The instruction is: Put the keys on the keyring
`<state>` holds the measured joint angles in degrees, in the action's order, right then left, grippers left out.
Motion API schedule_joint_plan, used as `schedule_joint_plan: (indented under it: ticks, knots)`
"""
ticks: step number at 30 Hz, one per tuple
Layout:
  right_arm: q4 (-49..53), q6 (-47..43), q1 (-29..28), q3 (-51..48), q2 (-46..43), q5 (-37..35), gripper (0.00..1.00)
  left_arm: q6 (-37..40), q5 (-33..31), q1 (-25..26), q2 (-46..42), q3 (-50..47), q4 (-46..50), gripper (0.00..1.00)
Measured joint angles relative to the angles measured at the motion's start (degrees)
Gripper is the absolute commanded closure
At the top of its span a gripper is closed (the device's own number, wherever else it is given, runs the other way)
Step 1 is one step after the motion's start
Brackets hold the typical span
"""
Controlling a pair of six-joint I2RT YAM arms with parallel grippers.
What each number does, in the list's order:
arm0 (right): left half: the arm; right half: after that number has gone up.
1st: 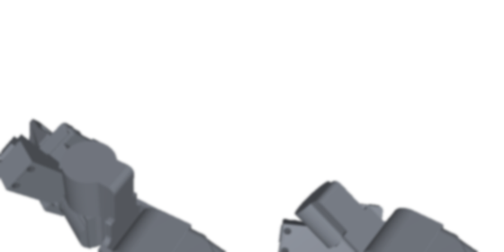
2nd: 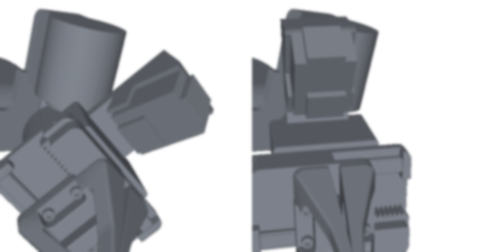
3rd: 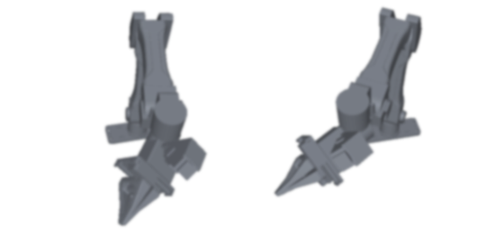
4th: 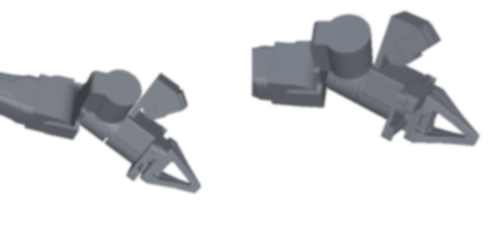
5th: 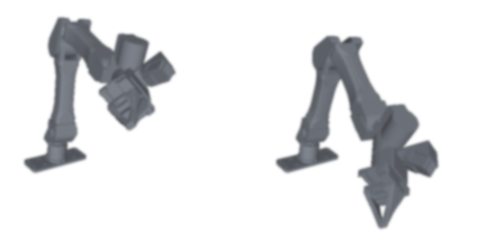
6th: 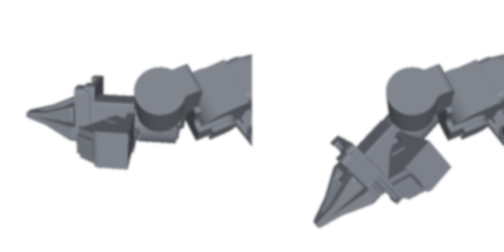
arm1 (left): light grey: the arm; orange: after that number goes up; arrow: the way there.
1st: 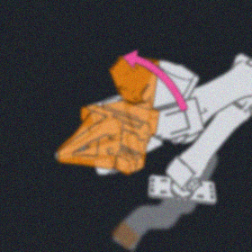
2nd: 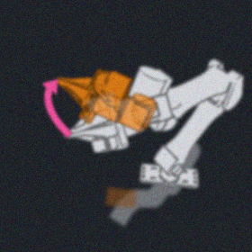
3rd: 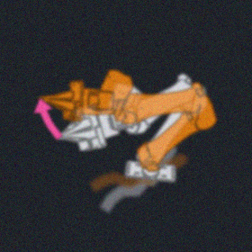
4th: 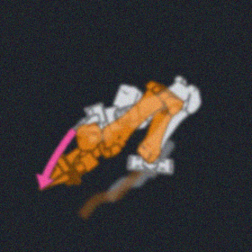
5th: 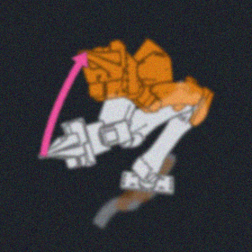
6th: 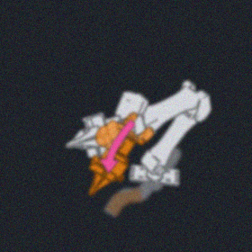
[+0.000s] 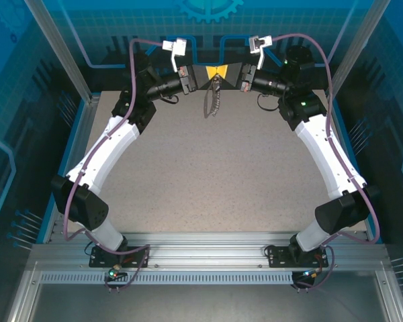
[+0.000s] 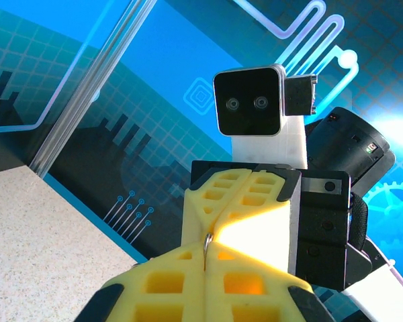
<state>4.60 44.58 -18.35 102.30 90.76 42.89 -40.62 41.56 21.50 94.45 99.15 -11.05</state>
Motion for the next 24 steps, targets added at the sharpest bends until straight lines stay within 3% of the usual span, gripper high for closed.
schedule_joint_plan:
  ticks: [6,10,18,24]
  knots:
    - [3.43,-3.21,0.63,2.21,0.17,1.31,1.0,0.17,-0.2,-0.33,-0.11,-0.15,0.68,0.67]
    - [10.97,-9.64,2.03,8.7,1.9,2.6,1.0,1.25,0.13,-1.57,-1.11,-0.17,1.77,0.58]
    - [29.29,-25.4,2.56,22.62,7.67,5.9,1.0,6.01,2.56,-3.61,-2.38,3.06,9.53,0.55]
    - [41.13,-33.4,2.78,31.06,13.57,9.27,1.0,11.41,5.79,-3.61,-2.32,7.91,17.53,0.63]
